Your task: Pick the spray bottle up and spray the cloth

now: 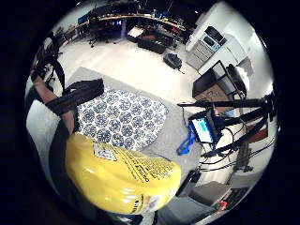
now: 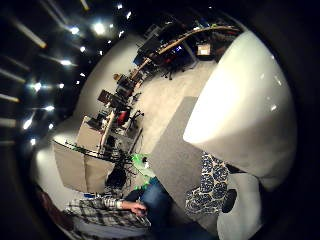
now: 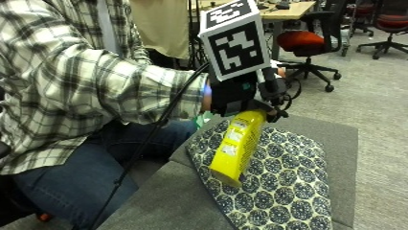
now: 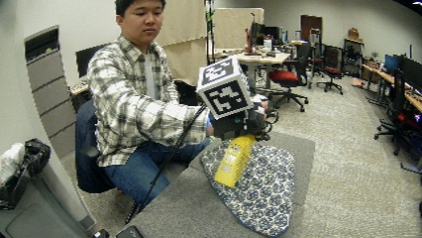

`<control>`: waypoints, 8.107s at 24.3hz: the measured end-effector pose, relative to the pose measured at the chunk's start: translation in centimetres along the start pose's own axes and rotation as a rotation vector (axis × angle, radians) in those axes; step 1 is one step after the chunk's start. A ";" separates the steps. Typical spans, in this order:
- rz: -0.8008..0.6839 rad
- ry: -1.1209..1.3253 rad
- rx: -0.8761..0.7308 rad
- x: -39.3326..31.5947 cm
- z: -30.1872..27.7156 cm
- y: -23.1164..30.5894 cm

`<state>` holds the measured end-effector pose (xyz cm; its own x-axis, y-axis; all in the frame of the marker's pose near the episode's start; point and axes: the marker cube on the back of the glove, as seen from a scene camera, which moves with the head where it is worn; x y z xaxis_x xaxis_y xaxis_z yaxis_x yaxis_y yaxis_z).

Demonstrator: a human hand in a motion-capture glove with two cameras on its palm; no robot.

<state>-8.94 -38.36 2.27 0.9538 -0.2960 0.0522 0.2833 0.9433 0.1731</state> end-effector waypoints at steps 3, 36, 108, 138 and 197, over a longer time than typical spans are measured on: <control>-0.031 0.056 -0.049 -0.6 0.4 0.0; -0.190 0.506 -0.371 -1.4 4.8 1.4; 0.094 -1.113 0.360 -12.8 8.1 -8.8; -0.076 -1.044 0.242 -13.4 15.7 -10.6; 0.189 0.228 -0.270 0.7 -5.7 18.3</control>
<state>-2.52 -20.47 -0.18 0.9809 -0.1014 -0.1661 0.0882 0.9925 -0.0847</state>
